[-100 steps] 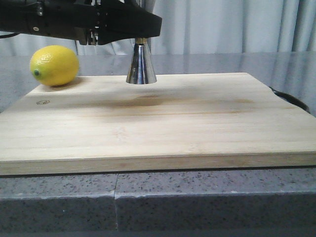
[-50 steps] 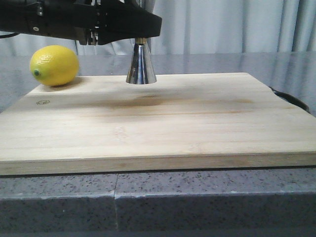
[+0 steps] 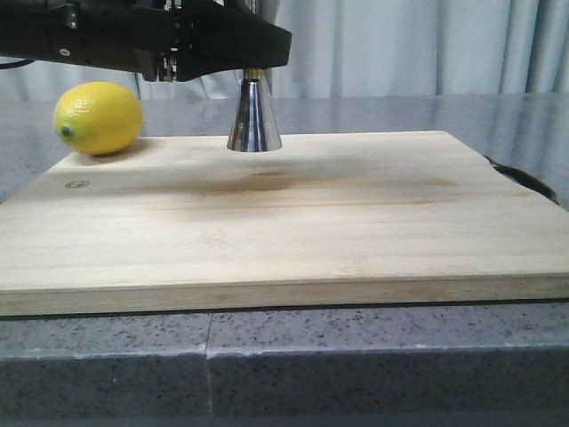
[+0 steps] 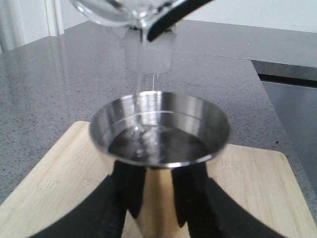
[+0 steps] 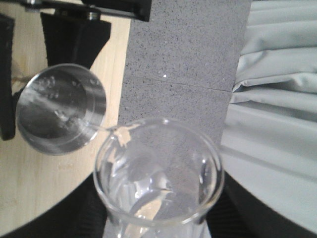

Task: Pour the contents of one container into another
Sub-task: 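Tilt the beaker with the right gripper, pouring liquid into the jigger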

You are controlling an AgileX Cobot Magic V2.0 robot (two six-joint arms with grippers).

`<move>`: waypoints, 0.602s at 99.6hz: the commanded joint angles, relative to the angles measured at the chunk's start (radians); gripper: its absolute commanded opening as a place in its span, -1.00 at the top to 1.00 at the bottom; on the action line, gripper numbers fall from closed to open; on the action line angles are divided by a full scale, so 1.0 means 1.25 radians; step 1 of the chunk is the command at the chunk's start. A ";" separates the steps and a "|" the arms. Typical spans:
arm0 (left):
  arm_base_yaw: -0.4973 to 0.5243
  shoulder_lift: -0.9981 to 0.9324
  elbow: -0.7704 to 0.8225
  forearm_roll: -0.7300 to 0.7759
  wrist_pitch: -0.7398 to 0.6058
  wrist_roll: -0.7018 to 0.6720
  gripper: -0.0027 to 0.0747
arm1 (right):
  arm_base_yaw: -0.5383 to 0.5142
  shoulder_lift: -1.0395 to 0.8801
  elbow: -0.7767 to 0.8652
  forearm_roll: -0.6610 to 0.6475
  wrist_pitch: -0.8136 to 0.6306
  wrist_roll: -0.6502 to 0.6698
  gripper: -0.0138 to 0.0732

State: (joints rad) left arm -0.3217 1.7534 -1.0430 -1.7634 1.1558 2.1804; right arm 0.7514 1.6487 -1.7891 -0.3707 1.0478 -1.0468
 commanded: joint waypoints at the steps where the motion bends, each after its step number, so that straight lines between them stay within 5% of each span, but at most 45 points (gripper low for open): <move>1: -0.008 -0.032 -0.024 -0.068 0.080 -0.006 0.36 | 0.002 -0.030 -0.029 -0.018 -0.030 0.058 0.04; 46: -0.008 -0.032 -0.024 -0.068 0.080 -0.006 0.36 | -0.024 -0.034 -0.029 0.005 -0.033 0.369 0.04; 60: -0.008 -0.032 -0.024 -0.068 0.080 -0.006 0.36 | -0.074 -0.055 -0.029 0.102 -0.042 0.446 0.04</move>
State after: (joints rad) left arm -0.3217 1.7534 -1.0430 -1.7628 1.1558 2.1804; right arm 0.6973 1.6466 -1.7891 -0.2982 1.0587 -0.5444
